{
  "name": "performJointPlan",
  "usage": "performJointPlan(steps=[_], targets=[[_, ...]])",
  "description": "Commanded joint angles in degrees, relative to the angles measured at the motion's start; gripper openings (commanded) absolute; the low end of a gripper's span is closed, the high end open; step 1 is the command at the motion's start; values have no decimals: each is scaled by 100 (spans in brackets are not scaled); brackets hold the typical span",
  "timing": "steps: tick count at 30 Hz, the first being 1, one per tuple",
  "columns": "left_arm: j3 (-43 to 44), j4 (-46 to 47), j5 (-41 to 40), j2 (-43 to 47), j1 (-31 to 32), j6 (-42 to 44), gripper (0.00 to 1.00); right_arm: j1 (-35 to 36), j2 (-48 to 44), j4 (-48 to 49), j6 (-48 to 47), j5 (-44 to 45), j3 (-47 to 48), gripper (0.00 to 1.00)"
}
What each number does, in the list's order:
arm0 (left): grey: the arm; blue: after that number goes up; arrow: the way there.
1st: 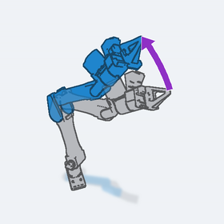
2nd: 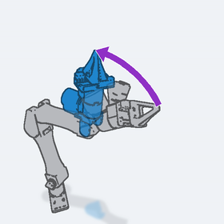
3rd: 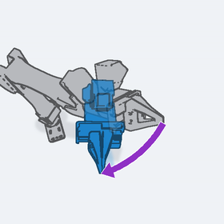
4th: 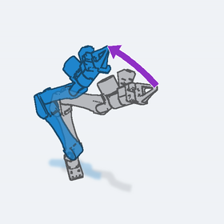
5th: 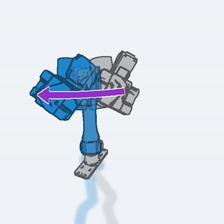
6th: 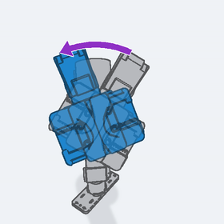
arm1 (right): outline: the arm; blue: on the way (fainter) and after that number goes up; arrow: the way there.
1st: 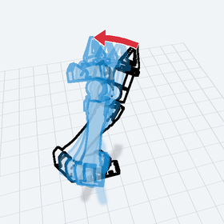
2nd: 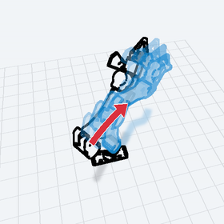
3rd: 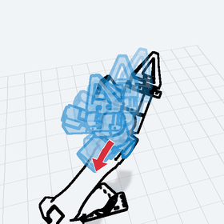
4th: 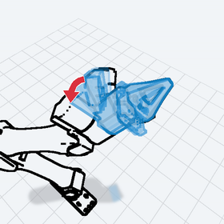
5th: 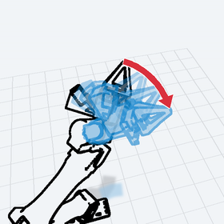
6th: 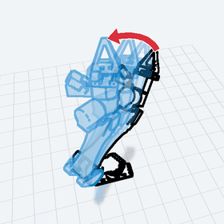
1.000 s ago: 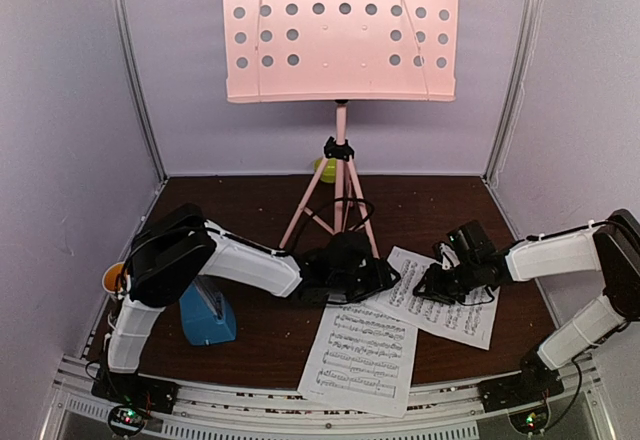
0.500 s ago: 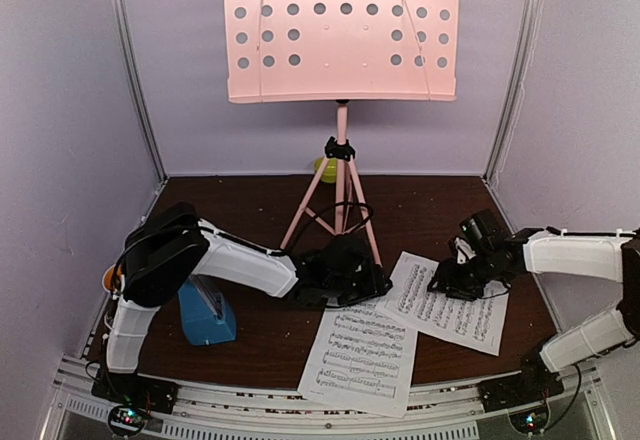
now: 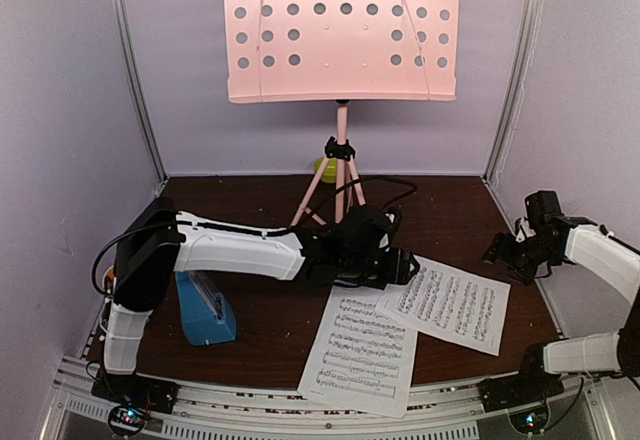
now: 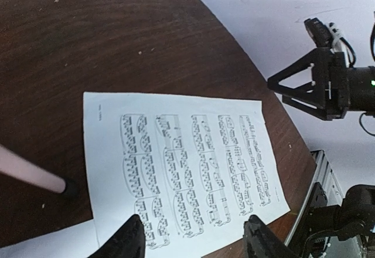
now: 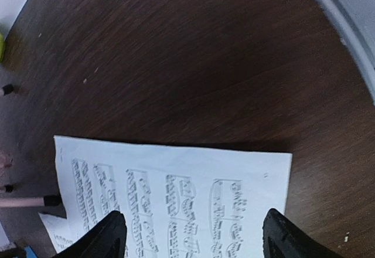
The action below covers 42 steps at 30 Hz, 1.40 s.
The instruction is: Set up the instrument practice props
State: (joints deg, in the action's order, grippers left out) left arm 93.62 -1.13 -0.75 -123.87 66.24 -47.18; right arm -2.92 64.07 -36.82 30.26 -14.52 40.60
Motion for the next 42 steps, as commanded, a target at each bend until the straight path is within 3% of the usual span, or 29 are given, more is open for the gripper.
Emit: performJointPlan(steps=[1, 8, 11, 19, 27, 32, 35, 39, 42], targets=[[760, -575, 317, -502, 12, 687, 59, -777, 188, -114, -501, 384, 34, 80], [1000, -819, 510, -634, 12, 966, 61, -1277, 427, 254, -358, 829, -195, 78], [1008, -806, 652, -699, -11, 1013, 60, -1357, 710, 378, -370, 577, -181, 77], [965, -693, 864, -823, -105, 1015, 60, -1374, 1515, 775, -393, -183, -205, 63], [920, -563, 1041, -1034, -239, 886, 59, -1379, 1624, 1122, -231, -825, -562, 47], [829, -441, 1122, -1075, -291, 835, 59, -1379, 1512, 1338, -216, -1035, -695, 43], [842, -429, 1176, -1120, -312, 831, 59, -1394, 1465, 1295, -280, -920, -653, 44], [842, -471, 1197, -1135, -331, 809, 58, -1452, 1268, 1362, -548, -551, -593, 57], [832, -533, 1181, -1122, -331, 809, 58, -1474, 1340, 1433, -672, -501, -577, 59]])
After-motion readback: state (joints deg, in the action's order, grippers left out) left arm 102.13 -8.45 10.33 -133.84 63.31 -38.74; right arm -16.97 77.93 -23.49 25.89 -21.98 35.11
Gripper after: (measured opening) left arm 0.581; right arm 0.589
